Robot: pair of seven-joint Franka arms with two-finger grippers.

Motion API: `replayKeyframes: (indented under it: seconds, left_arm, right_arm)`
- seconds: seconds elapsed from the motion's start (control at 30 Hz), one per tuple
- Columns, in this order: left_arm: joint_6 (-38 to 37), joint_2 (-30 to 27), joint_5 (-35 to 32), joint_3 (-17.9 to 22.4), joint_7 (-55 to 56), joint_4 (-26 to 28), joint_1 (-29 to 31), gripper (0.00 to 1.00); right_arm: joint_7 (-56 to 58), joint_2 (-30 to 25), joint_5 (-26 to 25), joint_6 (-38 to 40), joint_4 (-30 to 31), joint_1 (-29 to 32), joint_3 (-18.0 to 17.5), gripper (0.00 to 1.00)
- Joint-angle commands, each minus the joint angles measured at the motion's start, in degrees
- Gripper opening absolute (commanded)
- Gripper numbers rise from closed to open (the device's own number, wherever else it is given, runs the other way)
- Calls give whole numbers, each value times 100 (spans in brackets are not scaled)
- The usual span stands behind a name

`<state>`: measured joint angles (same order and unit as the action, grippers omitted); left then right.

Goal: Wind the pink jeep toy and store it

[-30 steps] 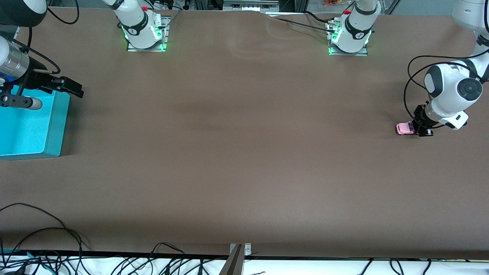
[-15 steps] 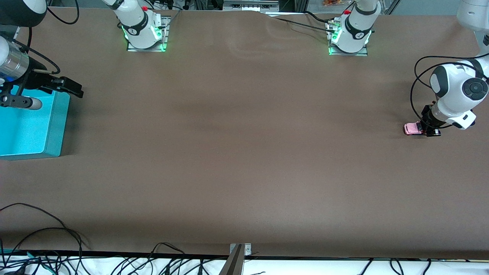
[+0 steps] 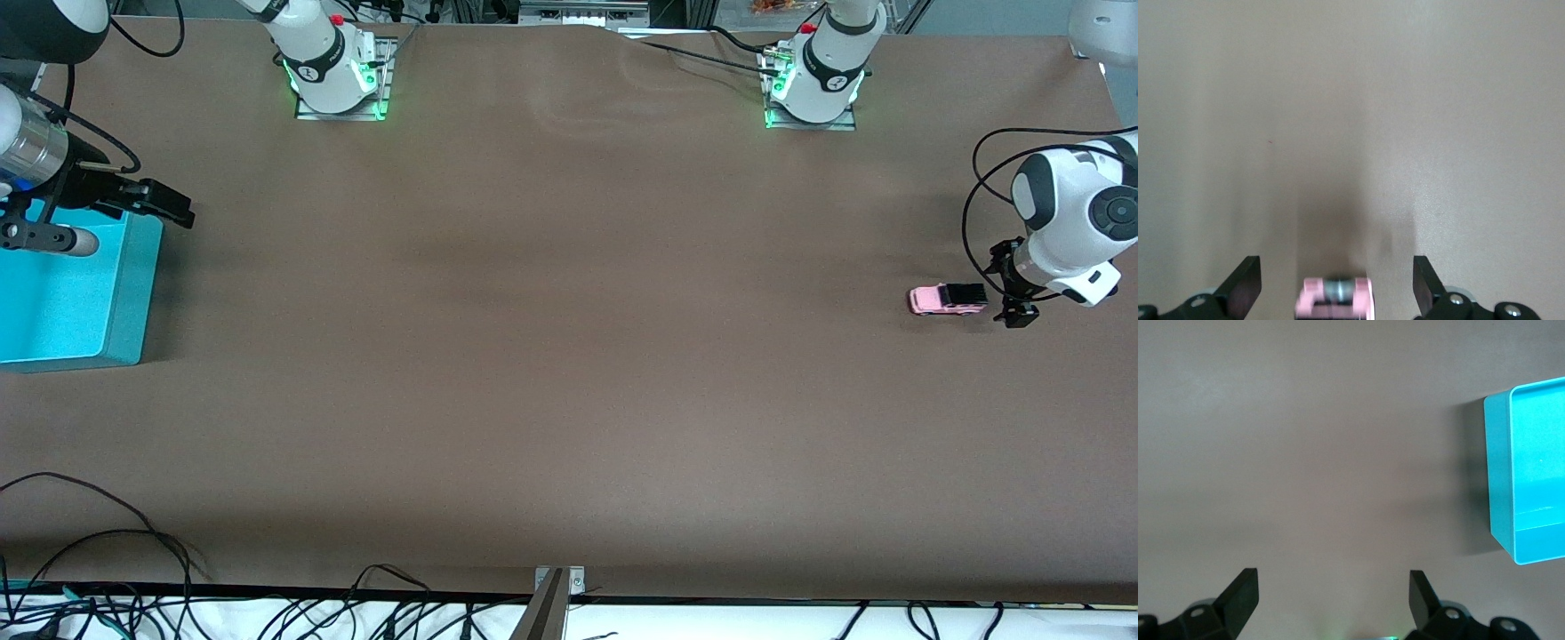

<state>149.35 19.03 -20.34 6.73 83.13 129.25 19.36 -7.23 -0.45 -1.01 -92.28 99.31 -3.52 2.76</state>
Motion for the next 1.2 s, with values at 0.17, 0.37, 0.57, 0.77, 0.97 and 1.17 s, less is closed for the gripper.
replayKeyframes:
  seconds: [0.17, 0.37, 0.57, 0.77, 0.97, 1.17]
  left_arm:
    - [-1433, -1040, -198, 56, -780, 57, -485, 100]
    - [-2234, -1559, -172, 258, -1149, -215, -1074, 100]
    - [-3007, -1639, -110, 267, -1896, -794, -1452, 100]
    - [-3728, -1657, 4, 206, -2809, -1410, -1602, 100]
    - [-4422, -1762, 583, 144, -4416, -2087, -1602, 100]
    - [-4687, -1762, 1460, 30, -6281, -2720, -1637, 100]
  right_arm:
    - [-77, 81, 13, 131, -176, -17, 14, 100]
    - [-77, 89, 4, 140, -176, -17, 14, 100]
    - [-68, 98, 4, 254, -184, -17, 66, 100]
    - [-16, 98, -5, 386, -246, -17, 75, 100]
    - [72, 98, 4, 579, -263, -17, 75, 100]
    - [213, 98, 4, 685, -263, -17, 75, 100]
